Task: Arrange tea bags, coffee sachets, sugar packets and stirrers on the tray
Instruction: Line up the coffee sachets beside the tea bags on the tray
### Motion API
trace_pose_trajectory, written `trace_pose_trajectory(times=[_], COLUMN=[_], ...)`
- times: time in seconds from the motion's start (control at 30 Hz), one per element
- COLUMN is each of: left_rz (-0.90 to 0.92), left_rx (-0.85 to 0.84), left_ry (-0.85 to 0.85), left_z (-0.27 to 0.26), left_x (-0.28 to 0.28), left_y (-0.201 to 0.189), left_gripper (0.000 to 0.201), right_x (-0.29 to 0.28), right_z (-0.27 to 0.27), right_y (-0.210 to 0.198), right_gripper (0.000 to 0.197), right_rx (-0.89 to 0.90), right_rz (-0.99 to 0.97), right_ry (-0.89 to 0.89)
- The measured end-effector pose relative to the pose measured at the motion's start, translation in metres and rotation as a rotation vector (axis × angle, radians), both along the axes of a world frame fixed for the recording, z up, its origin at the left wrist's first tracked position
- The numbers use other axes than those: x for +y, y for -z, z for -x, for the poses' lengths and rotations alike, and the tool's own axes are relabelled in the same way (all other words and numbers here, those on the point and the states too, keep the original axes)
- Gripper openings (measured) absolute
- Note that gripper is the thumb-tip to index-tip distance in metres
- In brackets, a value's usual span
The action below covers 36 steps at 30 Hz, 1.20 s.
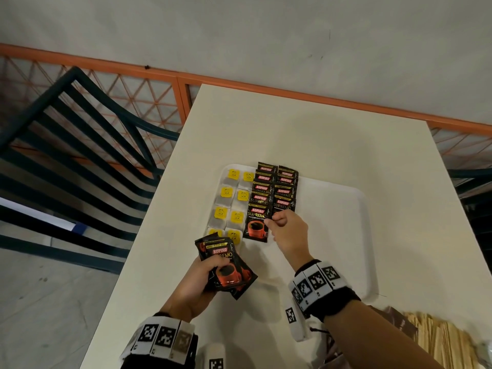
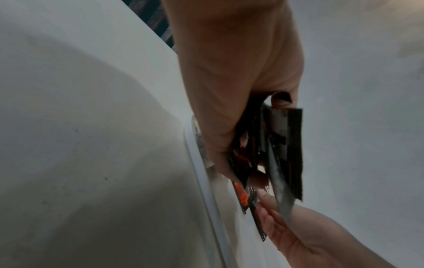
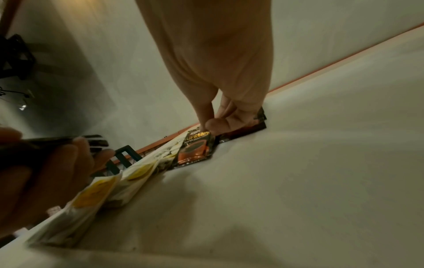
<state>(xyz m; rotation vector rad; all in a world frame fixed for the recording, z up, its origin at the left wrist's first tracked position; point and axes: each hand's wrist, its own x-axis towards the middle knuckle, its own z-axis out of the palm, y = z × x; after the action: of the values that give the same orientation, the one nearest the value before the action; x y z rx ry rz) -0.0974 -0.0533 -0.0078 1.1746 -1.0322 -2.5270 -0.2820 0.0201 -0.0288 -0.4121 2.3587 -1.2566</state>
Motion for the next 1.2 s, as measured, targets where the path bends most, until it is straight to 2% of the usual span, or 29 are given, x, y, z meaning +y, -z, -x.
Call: trace_pose_trajectory(times=[0.1, 0.27, 0.33, 0.47, 0.57, 0.67, 0.8, 0.9, 1.0, 1.1, 1.2], left_rz=[0.004, 0.004, 0.001, -0.055, -0.070, -0.026, -0.008, -0.015, -0.009, -0.007, -0.013], left_rx=[-0.007, 0.011, 0.022, 0.078, 0.109, 0.111, 0.046, 0.010, -0.009, -0.030, -0.051], left_ry=[-0.020, 0.000, 0.021, 0.057, 0.080, 0.079, 0.021, 0.011, 0.016, 0.011, 0.014], left_z=[0.003, 0.008, 0.009, 0.005, 0.001, 0.001, 0.000, 0.000, 0.001, 0.003, 0.004], left_x=[0.000, 0.003, 0.006, 0.010, 0.009, 0.009, 0.007, 0.007, 0.007, 0.008, 0.010], left_y=[-0.002, -0.006, -0.008, -0.008, -0.006, -0.006, -0.001, 0.000, 0.001, 0.002, 0.000], left_gripper=[0.037, 0.042, 0.043, 0.035, 0.045, 0.050, 0.027, 0.024, 0.036, 0.024, 0.025], right_x=[0.004, 0.016, 0.021, 0.027, 0.030, 0.035, 0.043, 0.050, 0.054, 0.052, 0.048], right_z=[-0.009, -0.031, -0.036, -0.041, -0.040, -0.032, -0.016, -0.001, 0.008, 0.012, 0.014], right_y=[-0.012, -0.032, -0.033, -0.030, -0.028, -0.026, -0.020, -0.015, -0.012, -0.010, -0.007], right_gripper=[0.012, 0.026, 0.031, 0.017, 0.011, 0.011, 0.007, 0.008, 0.008, 0.009, 0.009], right_rx=[0.049, -0.264, -0.361, -0.460, -0.503, -0.558, -0.630, -0.541, -0.441, -0.401, -0.356], right_rz=[-0.022, -0.027, -0.025, 0.050, 0.080, 0.093, 0.159, 0.146, 0.104, 0.097, 0.071], right_ry=[-0.126, -0.530, -0.558, -0.476, -0.429, -0.303, -0.074, 0.088, 0.180, 0.197, 0.184])
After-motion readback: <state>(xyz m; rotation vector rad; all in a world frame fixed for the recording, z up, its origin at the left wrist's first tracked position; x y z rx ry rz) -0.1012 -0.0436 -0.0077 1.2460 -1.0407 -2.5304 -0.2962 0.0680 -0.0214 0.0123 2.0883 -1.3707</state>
